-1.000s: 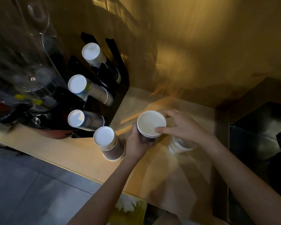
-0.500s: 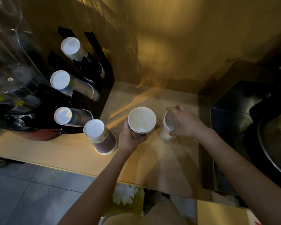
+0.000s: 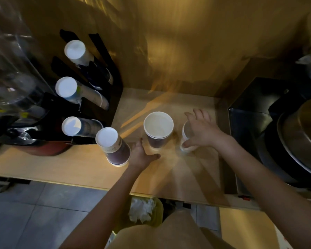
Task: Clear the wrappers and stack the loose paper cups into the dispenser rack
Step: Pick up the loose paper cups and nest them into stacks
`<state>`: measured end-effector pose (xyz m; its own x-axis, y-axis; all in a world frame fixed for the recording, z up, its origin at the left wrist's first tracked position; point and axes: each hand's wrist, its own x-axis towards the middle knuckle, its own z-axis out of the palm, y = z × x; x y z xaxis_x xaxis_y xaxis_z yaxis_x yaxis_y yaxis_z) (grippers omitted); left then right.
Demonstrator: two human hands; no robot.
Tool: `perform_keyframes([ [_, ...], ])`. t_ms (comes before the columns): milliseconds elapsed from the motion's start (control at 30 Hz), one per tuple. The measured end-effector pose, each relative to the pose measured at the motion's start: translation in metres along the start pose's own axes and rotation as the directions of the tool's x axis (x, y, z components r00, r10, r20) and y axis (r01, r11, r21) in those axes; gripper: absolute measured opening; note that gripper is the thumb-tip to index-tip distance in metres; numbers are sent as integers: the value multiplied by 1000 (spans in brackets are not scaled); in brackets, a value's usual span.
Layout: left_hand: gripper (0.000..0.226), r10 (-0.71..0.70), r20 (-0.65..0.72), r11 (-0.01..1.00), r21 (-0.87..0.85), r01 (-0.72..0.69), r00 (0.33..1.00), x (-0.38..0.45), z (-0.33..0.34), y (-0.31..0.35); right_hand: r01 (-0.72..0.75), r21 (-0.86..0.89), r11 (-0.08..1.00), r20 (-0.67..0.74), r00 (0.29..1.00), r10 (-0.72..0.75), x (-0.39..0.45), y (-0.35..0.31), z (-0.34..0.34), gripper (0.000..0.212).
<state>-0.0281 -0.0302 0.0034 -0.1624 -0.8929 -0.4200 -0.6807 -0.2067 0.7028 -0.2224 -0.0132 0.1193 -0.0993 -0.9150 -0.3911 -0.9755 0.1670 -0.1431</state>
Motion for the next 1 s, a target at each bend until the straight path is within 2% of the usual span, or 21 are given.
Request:
perform_keyframes([
  [133, 53, -39, 184, 999, 12, 37, 982, -18, -17, -26, 207, 35, 978, -166, 966, -199, -4, -49, -16, 92],
  [200, 34, -85, 186, 996, -1, 87, 979, -27, -27, -41, 340, 89, 936, -213, 925, -315, -4, -80, -21, 83],
  [267, 21, -138, 118, 990, -9, 140, 983, -33, -39, -55, 425, 216, 879, -149, 904, -400, -1, -109, -17, 78],
  [333, 12, -180, 35, 982, -47, 182, 983, -37, -49, -68, 429, 335, 839, -45, 897, -440, 5, -133, -3, 85],
  [400, 13, -246, -29, 957, -169, 238, 969, -38, -58, -81, 392, 394, 831, -6, 905, -425, 12, -153, 15, 96],
  [467, 29, -301, -79, 928, -255, 272, 951, -37, -66, -88, 382, 381, 842, -5, 911, -412, 18, -169, 32, 97],
  [567, 52, -332, 23, 871, -376, 316, 943, -36, -75, -88, 379, 323, 867, -73, 924, -377, 24, -181, 52, 84],
  [667, 46, -316, 199, 745, -553, 373, 927, -40, -78, -84, 361, 342, 867, -157, 932, -326, 27, -181, 58, 72],
  [733, 49, -307, 213, 702, -608, 372, 928, -41, -78, -85, 342, 396, 852, -168, 939, -299, 27, -175, 55, 73],
  [800, 48, -315, 159, 665, -667, 337, 936, -40, -80, -81, 295, 472, 831, -191, 954, -230, 26, -167, 45, 74],
  [900, 42, -329, 45, 594, -767, 243, 943, -37, -90, -68, 224, 654, 722, -244, 967, -80, 22, -147, 22, 70],
  [1000, 33, -171, 27, 555, -823, 120, 985, -43, -105, -48, 179, 835, 521, -254, 964, 77, 15, -122, -3, 53],
])
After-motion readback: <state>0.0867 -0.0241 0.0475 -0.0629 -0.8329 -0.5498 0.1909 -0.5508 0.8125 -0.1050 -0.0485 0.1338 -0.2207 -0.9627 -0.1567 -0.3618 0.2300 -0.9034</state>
